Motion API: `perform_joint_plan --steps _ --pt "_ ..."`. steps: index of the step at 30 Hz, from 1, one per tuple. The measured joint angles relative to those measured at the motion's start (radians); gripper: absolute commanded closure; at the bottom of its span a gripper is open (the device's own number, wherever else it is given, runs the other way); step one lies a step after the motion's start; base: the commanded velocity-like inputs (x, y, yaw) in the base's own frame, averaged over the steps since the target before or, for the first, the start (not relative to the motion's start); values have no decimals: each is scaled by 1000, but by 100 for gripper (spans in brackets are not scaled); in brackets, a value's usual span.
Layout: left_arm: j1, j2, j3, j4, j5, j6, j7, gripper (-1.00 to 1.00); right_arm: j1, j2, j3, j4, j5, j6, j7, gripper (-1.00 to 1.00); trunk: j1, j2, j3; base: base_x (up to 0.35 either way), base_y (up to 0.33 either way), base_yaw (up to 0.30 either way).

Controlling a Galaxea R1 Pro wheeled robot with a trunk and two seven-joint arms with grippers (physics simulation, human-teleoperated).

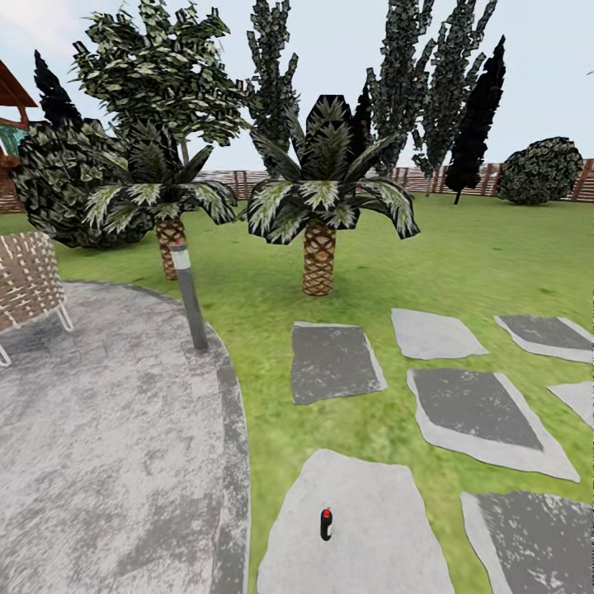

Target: In the garden, pick up the pesticide atomizer on the floor and spray pesticide onto both trees until each tree trunk is fully covered.

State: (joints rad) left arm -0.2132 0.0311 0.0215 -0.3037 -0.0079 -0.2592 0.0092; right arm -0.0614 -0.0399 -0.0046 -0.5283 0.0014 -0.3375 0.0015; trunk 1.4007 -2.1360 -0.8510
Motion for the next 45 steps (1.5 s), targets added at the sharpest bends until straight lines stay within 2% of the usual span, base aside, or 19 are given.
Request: perform_joint_plan --steps 23,35,45 --pt "0 1 1 0 1 0 0 -100 0 0 0 -1 0 -1 -3 -100 0 0 0 89 -261 -6" --pt "0 11 2 -2 6 -1 1 -100 0 0 0 -1 0 -2 -3 -100 0 0 0 -3 -7 -263" --pt "0 12 2 -2 6 0 2 -100 0 0 0 -1 0 -2 -3 -100 0 0 0 -198 180 -284"
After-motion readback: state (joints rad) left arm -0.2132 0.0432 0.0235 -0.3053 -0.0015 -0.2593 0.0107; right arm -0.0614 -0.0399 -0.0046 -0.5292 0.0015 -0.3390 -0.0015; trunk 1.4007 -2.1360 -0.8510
